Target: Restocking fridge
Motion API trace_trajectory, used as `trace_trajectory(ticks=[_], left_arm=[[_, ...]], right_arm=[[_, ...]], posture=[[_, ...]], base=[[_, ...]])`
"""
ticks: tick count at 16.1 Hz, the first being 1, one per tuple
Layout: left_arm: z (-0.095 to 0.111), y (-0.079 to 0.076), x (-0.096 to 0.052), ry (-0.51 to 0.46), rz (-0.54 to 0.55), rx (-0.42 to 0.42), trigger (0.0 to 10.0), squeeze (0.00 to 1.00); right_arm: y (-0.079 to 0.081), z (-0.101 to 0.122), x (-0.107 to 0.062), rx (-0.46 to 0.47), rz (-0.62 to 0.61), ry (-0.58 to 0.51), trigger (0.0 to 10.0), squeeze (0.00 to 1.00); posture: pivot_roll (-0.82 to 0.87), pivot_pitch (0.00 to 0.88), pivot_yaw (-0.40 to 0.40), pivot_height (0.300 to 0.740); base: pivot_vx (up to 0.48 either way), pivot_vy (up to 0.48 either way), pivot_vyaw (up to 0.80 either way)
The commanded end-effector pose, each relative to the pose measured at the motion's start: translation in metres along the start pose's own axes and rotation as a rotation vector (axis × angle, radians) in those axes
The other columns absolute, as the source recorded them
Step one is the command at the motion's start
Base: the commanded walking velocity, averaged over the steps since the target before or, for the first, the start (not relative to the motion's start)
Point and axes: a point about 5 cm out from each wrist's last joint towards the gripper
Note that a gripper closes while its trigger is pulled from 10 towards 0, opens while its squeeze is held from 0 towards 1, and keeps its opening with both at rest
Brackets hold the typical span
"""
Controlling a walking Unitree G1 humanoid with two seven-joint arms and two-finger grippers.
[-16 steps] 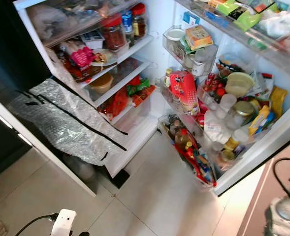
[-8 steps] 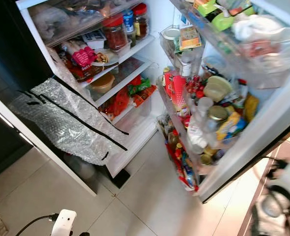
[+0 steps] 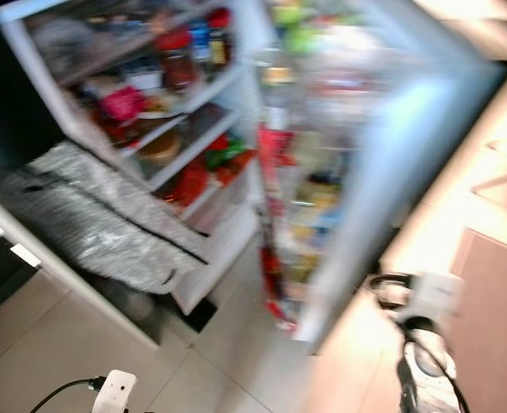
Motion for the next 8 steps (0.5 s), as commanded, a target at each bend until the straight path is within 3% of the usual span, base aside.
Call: trace_trajectory(ticks=[1,3,5,7,8], left_arm=[[-0.010,-0.005,-0.002,0.033,-0.011,0.003,10.0,0.00],[-0.013,-0.007,-0.002,0.042,-0.010,0.004,10.0,0.00],[-0.012,-0.008,-0.002,0.040,-0.010,0.005,10.0,0.00],[-0.010,-0.008,-0.002,0.031,-0.008,0.003,10.0,0.00],[-0.010,-0.008,-0.002,0.030,-0.007,0.002,10.0,0.00]], right_arm=[[0.044,0.011,0.005,-0.027,0.260,-0.016,10.0,0.00],[0.062,0.013,-0.005,-0.050,0.472,0.054,10.0,0.00],[0.067,0.015,-0.011,-0.055,0.571,0.103,10.0,0.00],[0.081,0.008,-0.034,-0.028,0.797,0.255,10.0,0.00],[0.081,0.005,-0.034,-0.020,0.790,0.265,10.0,0.00]], posture=[[-0.01,0.136,0.029,0.740],[-0.01,0.136,0.027,0.740],[-0.01,0.135,0.024,0.740],[-0.01,0.133,0.023,0.740],[-0.01,0.133,0.023,0.740]], base=[[0.000,0.000,0.00],[0.000,0.000,0.00],[0.000,0.000,0.00],[0.000,0.000,0.00],[0.000,0.000,0.00]])
Point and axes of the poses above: a point about 5 cm out from each wrist's last joint towards the gripper, its own x axis pointing out of the wrist towards the gripper, its own z axis along the axis of the wrist's last joint, y = z × x, and after that the axes turned 14 degrees about x, right-handed
